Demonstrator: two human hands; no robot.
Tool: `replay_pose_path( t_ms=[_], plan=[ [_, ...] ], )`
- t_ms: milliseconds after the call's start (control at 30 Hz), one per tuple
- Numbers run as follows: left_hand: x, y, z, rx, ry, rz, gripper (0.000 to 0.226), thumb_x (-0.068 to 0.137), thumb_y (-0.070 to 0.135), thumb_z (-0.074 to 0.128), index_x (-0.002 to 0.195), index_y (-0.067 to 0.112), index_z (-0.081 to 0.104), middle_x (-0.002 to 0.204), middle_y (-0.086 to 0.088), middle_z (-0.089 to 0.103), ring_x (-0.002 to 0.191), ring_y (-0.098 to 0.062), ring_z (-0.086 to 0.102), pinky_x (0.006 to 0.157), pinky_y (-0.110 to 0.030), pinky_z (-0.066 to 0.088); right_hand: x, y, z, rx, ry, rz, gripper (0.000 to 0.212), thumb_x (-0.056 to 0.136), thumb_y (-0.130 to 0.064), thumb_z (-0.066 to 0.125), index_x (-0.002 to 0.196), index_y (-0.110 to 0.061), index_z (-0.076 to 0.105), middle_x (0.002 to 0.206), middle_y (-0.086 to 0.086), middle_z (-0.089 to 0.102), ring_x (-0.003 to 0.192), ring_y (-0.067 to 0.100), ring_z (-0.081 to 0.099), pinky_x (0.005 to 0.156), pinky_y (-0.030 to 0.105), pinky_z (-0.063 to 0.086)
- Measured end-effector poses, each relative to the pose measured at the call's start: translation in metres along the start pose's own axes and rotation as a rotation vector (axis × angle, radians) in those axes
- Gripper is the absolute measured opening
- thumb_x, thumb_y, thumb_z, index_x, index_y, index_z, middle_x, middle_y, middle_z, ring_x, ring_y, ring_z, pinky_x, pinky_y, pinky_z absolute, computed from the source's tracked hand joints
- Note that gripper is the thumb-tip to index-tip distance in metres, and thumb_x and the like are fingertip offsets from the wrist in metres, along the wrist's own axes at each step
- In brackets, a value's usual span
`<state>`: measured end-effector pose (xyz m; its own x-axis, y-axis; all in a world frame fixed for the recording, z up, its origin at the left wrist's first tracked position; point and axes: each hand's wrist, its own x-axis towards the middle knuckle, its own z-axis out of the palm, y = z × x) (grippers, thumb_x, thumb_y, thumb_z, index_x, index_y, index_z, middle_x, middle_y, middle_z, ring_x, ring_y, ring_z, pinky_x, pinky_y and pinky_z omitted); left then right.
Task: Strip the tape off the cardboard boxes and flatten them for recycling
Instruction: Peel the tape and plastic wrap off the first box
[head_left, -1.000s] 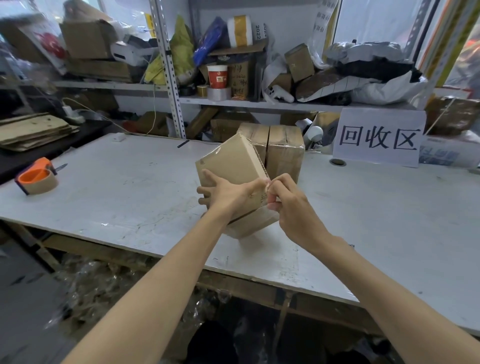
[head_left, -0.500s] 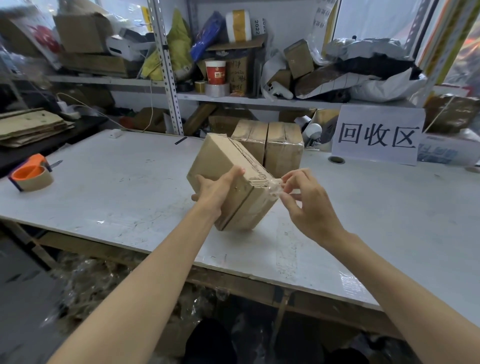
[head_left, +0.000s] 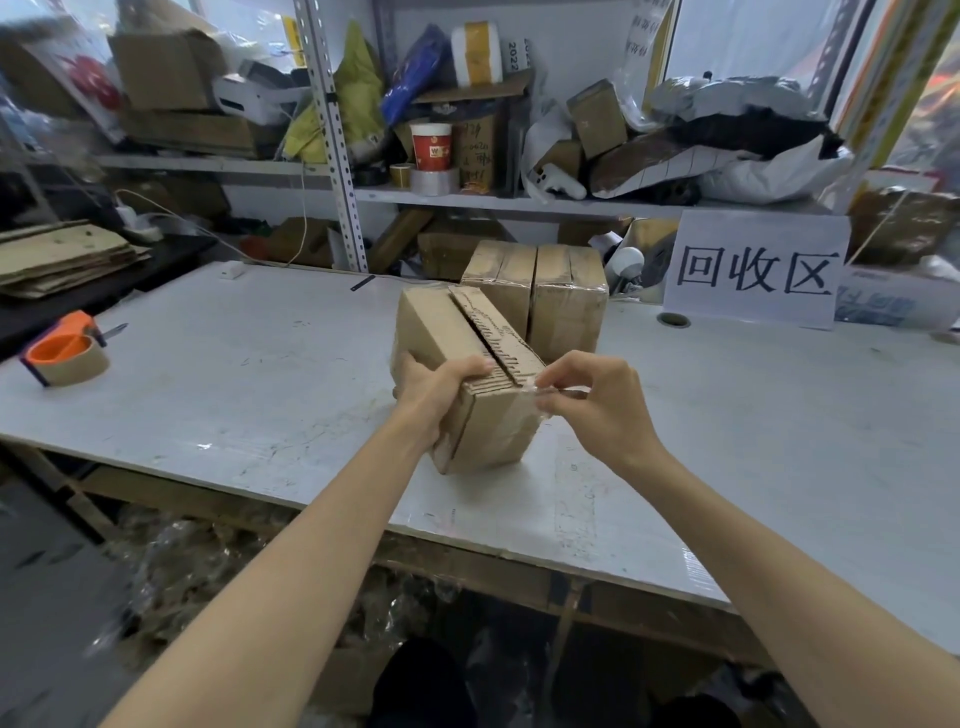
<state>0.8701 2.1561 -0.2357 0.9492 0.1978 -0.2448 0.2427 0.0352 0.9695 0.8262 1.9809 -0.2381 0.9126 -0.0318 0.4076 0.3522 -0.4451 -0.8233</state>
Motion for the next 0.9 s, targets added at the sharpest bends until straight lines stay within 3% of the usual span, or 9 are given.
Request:
replay_pose_path(
  t_ms=[100, 167, 300, 400, 500, 567, 633, 767, 900],
  plan=[
    [0.004, -0.007, -0.011, -0.009, -0.034, 0.014, 0.091, 0.072, 0.012, 0.083, 0.146, 0.025, 0.031, 0.128, -0.003, 0.059, 0.106, -0.027, 0.062, 0.077, -0.048, 0.057, -0.002, 0.003, -0.005, 0.143, -0.032, 0.072, 0.021, 0.066, 0.013, 0.073, 0.075, -0.006, 0.072, 0.081, 0.006, 0.074, 0.078, 0.021, 0.071, 0.072, 0.035, 0.060],
    [0.005, -0.006, -0.010, 0.076, -0.033, 0.109, 0.094, 0.075, 0.010, 0.081, 0.147, 0.032, 0.025, 0.132, -0.006, 0.053, 0.111, -0.029, 0.059, 0.084, -0.054, 0.056, -0.003, 0.003, -0.006, 0.147, -0.030, 0.111, 0.027, 0.061, 0.012, 0.073, 0.079, -0.009, 0.071, 0.081, 0.006, 0.073, 0.077, 0.022, 0.071, 0.070, 0.034, 0.059],
    [0.003, 0.001, 0.006, 0.343, -0.047, 0.190, 0.061, 0.088, 0.020, 0.066, 0.141, 0.041, 0.044, 0.138, -0.011, 0.029, 0.120, -0.034, 0.046, 0.108, -0.050, 0.041, 0.001, -0.001, -0.004, 0.057, -0.043, 0.115, 0.021, 0.068, -0.021, 0.069, 0.088, -0.023, 0.073, 0.094, 0.005, 0.061, 0.082, 0.014, 0.062, 0.073, 0.027, 0.053],
    [0.003, -0.006, 0.009, 0.427, -0.058, 0.202, 0.062, 0.083, 0.042, 0.073, 0.139, 0.038, 0.047, 0.143, -0.009, 0.023, 0.131, -0.032, 0.039, 0.114, -0.045, 0.034, 0.006, 0.000, -0.003, -0.075, 0.099, 0.152, 0.027, 0.077, -0.045, 0.069, 0.096, -0.026, 0.072, 0.098, 0.003, 0.059, 0.086, 0.014, 0.060, 0.077, 0.032, 0.051],
    [0.000, -0.009, 0.009, 0.466, -0.049, 0.260, 0.074, 0.075, 0.048, 0.081, 0.139, 0.035, 0.047, 0.144, -0.008, 0.024, 0.131, -0.030, 0.041, 0.114, -0.043, 0.036, 0.011, 0.002, -0.009, -0.175, -0.007, 0.127, 0.025, 0.078, -0.029, 0.077, 0.102, -0.022, 0.075, 0.089, -0.001, 0.066, 0.079, 0.012, 0.064, 0.073, 0.023, 0.052],
    [0.001, -0.010, 0.007, 0.461, -0.062, 0.286, 0.074, 0.077, 0.043, 0.081, 0.142, 0.033, 0.047, 0.142, -0.008, 0.027, 0.127, -0.028, 0.044, 0.112, -0.040, 0.039, 0.013, 0.002, -0.012, -0.217, -0.064, 0.079, 0.019, 0.075, -0.015, 0.080, 0.094, -0.014, 0.078, 0.081, -0.001, 0.068, 0.069, 0.003, 0.061, 0.064, 0.008, 0.045],
    [0.002, -0.010, 0.006, 0.452, -0.073, 0.315, 0.073, 0.079, 0.039, 0.080, 0.143, 0.028, 0.047, 0.142, -0.008, 0.030, 0.126, -0.026, 0.046, 0.111, -0.035, 0.039, 0.012, 0.001, -0.012, -0.213, -0.063, 0.040, 0.015, 0.072, -0.006, 0.080, 0.086, -0.010, 0.078, 0.076, -0.001, 0.069, 0.065, 0.003, 0.061, 0.061, 0.006, 0.044],
    [0.001, -0.009, 0.006, 0.497, -0.132, 0.393, 0.064, 0.086, 0.031, 0.075, 0.144, 0.020, 0.049, 0.144, -0.008, 0.034, 0.130, -0.022, 0.044, 0.106, -0.025, 0.034, 0.009, 0.004, -0.013, -0.293, -0.084, -0.059, 0.016, 0.075, -0.004, 0.076, 0.078, -0.019, 0.069, 0.083, -0.002, 0.061, 0.072, 0.013, 0.061, 0.069, 0.031, 0.052],
    [0.000, -0.006, 0.006, 0.493, -0.189, 0.384, 0.063, 0.089, 0.027, 0.073, 0.145, 0.018, 0.047, 0.145, -0.008, 0.032, 0.132, -0.022, 0.043, 0.113, -0.030, 0.033, 0.003, 0.004, -0.012, -0.346, -0.229, -0.163, 0.040, 0.078, -0.007, 0.075, 0.110, -0.030, 0.069, 0.100, -0.003, 0.055, 0.083, 0.013, 0.057, 0.073, 0.034, 0.054]
  ],
)
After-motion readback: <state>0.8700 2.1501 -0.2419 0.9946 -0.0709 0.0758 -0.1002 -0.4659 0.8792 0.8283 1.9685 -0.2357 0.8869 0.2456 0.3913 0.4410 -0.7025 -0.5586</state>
